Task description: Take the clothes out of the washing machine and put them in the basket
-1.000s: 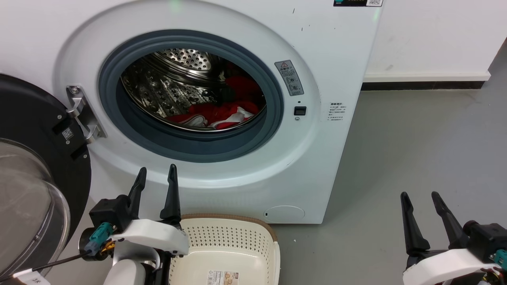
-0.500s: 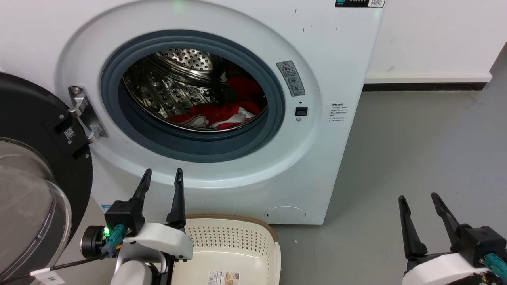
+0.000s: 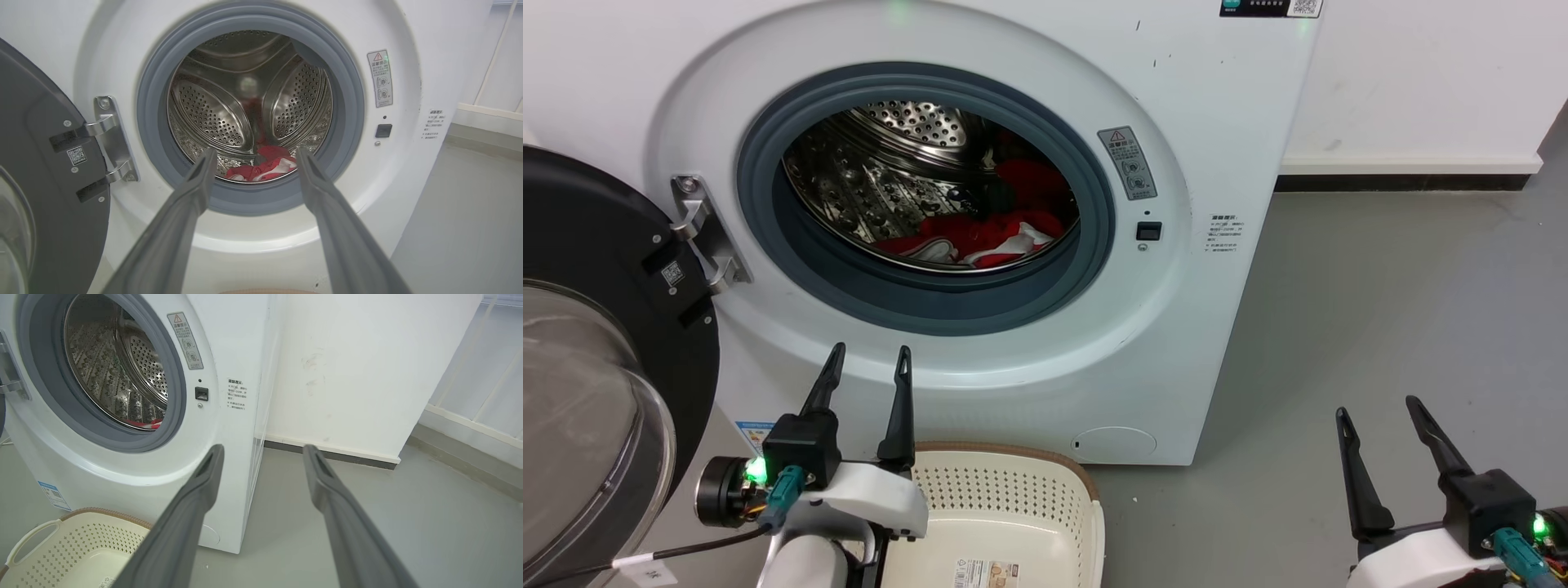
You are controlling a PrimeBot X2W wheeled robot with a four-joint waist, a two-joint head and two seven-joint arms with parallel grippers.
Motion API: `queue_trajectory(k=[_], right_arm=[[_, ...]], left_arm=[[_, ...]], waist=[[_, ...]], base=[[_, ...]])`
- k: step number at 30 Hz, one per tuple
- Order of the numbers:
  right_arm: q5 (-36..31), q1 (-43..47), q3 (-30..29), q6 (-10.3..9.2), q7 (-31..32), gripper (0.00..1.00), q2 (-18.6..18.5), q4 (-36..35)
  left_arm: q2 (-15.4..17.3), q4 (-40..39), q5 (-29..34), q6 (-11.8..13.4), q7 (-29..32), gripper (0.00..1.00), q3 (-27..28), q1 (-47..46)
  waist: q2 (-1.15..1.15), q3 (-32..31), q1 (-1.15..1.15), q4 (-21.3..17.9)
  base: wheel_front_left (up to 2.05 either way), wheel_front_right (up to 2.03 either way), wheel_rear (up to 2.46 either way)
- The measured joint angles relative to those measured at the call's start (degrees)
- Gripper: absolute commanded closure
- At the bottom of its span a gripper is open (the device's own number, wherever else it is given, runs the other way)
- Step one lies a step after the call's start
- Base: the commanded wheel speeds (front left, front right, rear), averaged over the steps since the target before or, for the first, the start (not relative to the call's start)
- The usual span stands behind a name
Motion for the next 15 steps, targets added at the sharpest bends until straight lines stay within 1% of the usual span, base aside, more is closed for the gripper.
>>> queue_trajectory(k=[3, 15], right_arm=[[-0.78, 0.02, -0.08, 0.0, 0.0, 0.0, 0.0, 0.0], [-0.25, 0.01, -0.36, 0.0, 0.23, 0.0, 0.0, 0.42]], left_arm=[[-0.02, 0.13, 0.64, 0.24, -0.12, 0.0, -0.05, -0.03], [-0.23, 0.99, -0.01, 0.31, -0.24, 0.0, 0.07, -0.04]], waist=[[0.0, -0.02, 0.0, 0.02], [0.0, 0.08, 0.0, -0.04]], base=[[0.0, 0.0, 0.0], [0.0, 0.0, 0.0]])
